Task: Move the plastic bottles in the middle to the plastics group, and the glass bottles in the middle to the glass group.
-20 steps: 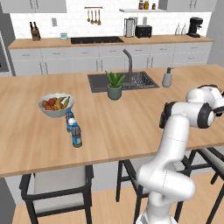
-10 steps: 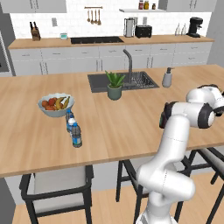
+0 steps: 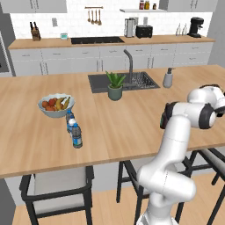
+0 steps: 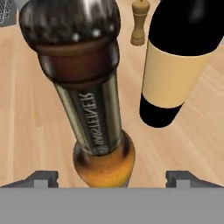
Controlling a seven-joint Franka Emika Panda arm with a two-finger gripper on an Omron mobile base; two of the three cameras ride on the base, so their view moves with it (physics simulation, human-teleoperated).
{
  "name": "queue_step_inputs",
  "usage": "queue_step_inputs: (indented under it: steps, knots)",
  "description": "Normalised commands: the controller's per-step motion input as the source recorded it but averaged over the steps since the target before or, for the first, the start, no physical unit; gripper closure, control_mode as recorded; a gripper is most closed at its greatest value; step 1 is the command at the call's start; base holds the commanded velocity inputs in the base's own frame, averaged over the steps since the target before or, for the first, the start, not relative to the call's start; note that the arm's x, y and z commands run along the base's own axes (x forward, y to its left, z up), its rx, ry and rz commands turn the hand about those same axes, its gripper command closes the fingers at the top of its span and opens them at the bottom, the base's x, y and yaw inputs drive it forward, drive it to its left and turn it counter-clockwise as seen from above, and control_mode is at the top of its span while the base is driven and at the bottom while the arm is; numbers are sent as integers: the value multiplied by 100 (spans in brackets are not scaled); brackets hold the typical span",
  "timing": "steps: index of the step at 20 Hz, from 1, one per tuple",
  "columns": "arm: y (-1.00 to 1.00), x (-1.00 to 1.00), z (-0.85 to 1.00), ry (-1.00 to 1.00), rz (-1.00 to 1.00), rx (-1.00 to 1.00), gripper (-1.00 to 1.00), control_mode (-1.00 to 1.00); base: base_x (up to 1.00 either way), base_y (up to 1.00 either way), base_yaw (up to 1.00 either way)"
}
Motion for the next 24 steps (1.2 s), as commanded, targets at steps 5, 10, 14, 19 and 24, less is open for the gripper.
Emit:
queue_step_inputs:
  steps: [5,10,14,19,24]
  knots:
    - [33,-68,58,0,1,-1,-100,-100,0,0,0]
    - [67,-54,43,7,1,-4,-100,-100,0,0,0]
    - [100,-35,20,14,1,-8,-100,-100,0,0,0]
    - [100,-32,9,8,3,-1,-100,-100,0,0,0]
    - [98,-19,39,-5,5,0,-100,-100,0,0,0]
